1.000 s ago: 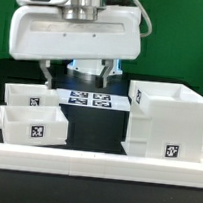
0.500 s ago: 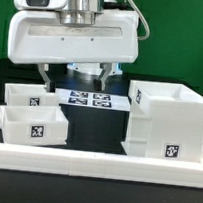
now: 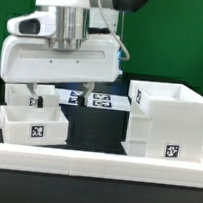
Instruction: Assemble drawer
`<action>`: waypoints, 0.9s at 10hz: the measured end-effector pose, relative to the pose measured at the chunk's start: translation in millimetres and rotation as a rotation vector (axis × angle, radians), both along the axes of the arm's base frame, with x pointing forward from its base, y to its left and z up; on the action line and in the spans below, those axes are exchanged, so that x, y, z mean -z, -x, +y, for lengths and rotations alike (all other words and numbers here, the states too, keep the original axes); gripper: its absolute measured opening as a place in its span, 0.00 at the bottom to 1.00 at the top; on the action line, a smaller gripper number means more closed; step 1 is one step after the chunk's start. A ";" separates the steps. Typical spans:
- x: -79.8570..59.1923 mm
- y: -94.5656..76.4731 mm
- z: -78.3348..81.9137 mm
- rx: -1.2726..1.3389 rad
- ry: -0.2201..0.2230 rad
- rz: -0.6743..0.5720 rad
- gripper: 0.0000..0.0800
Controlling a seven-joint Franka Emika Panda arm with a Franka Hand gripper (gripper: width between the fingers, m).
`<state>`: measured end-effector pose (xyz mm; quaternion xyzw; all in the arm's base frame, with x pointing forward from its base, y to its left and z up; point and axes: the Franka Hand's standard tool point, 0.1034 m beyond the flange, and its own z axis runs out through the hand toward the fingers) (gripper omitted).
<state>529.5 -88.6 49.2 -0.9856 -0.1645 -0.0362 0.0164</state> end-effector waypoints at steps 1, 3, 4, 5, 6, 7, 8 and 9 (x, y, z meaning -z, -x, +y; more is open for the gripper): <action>5.7 5.0 -5.2 -0.001 -0.001 0.000 0.81; 5.7 4.7 -4.7 0.002 -0.003 0.001 0.81; 5.9 4.8 -4.8 0.003 -0.003 0.001 0.81; 7.6 5.8 -5.3 -0.001 -0.002 0.003 0.81; 15.7 11.0 -7.4 -0.006 -0.001 0.013 0.81; 22.2 13.7 -6.7 -0.007 0.001 0.017 0.81; 26.1 15.2 -4.9 -0.009 0.003 0.017 0.81; 29.7 16.5 -4.1 -0.010 0.005 0.017 0.81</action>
Offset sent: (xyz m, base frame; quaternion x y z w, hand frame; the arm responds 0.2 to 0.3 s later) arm 0.0000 0.0000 0.0000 0.0000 0.0000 0.0000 1.0000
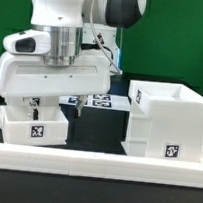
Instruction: Assemble drawer
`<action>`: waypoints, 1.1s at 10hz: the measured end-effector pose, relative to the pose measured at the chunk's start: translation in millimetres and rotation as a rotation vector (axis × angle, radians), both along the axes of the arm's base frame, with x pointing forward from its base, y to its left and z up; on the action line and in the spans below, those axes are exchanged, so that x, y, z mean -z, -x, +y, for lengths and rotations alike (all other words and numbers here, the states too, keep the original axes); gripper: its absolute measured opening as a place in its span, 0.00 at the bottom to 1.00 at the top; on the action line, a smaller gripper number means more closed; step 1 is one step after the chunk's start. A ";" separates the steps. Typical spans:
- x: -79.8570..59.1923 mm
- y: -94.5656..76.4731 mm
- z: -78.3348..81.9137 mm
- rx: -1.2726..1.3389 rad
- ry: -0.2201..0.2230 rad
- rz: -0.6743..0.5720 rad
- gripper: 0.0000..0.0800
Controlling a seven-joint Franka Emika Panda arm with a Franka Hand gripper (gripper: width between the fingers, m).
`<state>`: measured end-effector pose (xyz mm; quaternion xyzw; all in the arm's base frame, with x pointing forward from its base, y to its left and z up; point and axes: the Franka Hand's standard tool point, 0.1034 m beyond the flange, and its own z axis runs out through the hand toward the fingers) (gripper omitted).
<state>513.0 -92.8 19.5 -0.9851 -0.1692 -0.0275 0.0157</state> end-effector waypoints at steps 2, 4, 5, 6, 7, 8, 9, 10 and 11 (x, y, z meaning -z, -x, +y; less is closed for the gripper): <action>7.4 2.7 0.3 0.000 0.000 0.009 0.81; 12.4 5.0 0.2 0.000 0.001 0.014 0.81; 12.4 4.9 1.0 0.000 0.001 0.014 0.78; 12.4 4.6 2.8 -0.001 0.001 0.014 0.78; 12.4 4.4 3.9 -0.004 0.001 0.014 0.52; 12.5 4.5 3.4 -0.003 0.001 0.015 0.52; 12.5 4.6 3.4 -0.003 0.001 0.015 0.30; 12.5 4.6 3.3 -0.003 0.001 0.015 0.30; 12.4 4.5 3.3 -0.003 0.001 0.014 0.09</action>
Offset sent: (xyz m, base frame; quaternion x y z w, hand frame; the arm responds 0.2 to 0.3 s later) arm 0.0002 0.0011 -0.0092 0.0011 0.0119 0.0009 0.9999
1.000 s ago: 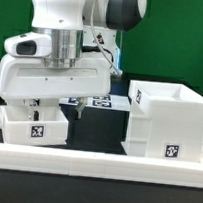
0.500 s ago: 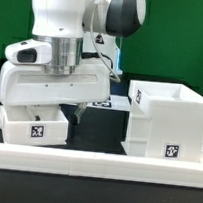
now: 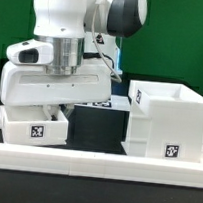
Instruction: Assemble drawer
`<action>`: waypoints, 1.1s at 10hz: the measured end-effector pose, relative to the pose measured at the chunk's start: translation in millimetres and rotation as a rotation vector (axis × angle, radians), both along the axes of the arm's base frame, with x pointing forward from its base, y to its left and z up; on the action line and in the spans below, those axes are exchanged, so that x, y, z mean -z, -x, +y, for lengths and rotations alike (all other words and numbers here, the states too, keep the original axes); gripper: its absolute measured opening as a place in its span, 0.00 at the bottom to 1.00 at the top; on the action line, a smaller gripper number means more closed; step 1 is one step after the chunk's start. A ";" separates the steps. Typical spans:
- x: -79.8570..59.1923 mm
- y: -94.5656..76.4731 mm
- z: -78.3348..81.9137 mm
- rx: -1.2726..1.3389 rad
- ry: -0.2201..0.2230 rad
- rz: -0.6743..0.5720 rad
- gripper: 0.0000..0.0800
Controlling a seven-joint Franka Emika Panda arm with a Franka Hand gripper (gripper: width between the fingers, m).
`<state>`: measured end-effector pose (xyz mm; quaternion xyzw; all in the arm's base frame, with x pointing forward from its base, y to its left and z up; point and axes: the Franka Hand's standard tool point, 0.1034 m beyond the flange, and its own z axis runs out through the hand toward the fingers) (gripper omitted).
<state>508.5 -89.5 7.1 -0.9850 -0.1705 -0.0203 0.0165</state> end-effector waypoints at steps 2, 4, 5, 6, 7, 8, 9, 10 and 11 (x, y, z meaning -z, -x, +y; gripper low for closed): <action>0.0 0.0 0.0 0.000 0.000 0.000 0.05; -0.3 -0.2 0.9 0.004 0.000 -0.001 0.05; -1.9 -0.7 7.3 0.009 -0.001 -0.002 0.05; -5.8 -3.1 12.5 -0.003 -0.003 -0.005 0.05; -9.8 -4.0 15.2 -0.008 -0.007 -0.002 0.05; -14.4 -6.0 19.2 -0.015 -0.010 -0.004 0.05; -16.4 -6.9 19.8 -0.029 -0.011 -0.006 0.05; -14.5 -5.9 19.2 -0.039 -0.011 -0.003 0.05; -13.6 -5.4 19.2 -0.045 -0.011 -0.002 0.05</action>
Offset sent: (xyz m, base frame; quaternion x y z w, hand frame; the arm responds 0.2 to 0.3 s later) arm 0.0000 0.0000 0.0000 0.0000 0.0000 0.0000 1.0000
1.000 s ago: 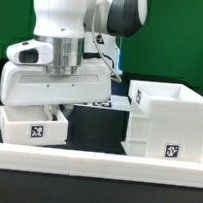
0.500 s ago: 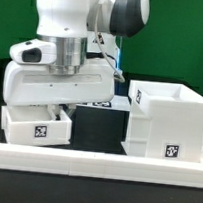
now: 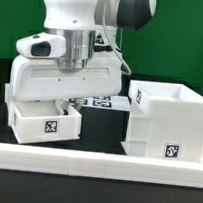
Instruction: Assemble drawer
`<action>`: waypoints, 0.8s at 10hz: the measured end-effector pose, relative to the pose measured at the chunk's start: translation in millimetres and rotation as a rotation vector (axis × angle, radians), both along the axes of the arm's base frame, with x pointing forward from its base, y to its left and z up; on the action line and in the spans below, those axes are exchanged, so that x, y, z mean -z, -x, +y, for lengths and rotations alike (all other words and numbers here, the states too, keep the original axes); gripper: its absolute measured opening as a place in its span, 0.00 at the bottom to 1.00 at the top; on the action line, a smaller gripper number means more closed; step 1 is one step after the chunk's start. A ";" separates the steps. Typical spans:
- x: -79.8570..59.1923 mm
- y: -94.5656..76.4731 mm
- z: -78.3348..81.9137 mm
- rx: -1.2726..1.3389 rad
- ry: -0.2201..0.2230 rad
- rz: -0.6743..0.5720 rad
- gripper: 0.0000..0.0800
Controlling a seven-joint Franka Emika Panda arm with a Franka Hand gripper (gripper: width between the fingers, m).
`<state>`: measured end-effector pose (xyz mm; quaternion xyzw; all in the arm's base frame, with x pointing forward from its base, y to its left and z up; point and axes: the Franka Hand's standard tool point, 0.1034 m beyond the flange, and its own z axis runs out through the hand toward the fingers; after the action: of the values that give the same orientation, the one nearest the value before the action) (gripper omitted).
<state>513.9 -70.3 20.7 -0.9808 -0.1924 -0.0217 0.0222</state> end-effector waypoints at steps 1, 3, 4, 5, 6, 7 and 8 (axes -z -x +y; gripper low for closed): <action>0.3 0.3 -0.6 -0.051 0.004 -0.001 0.05; 0.0 -1.0 0.6 -0.248 0.029 -0.007 0.05; -0.2 -1.8 4.4 -0.370 0.043 -0.006 0.05; 0.0 -1.6 7.1 -0.467 0.050 -0.001 0.05; 0.1 -1.9 8.4 -0.542 0.055 -0.001 0.05; 0.3 -1.8 9.2 -0.623 0.062 -0.001 0.05; 0.9 -1.1 7.0 -0.677 0.065 0.000 0.05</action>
Offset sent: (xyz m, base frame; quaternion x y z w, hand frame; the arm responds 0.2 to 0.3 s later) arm 0.0053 0.0134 0.0064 -0.0178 -0.0220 -0.2850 0.9581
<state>515.0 -63.3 19.8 -0.8615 -0.5077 -0.0069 -0.0031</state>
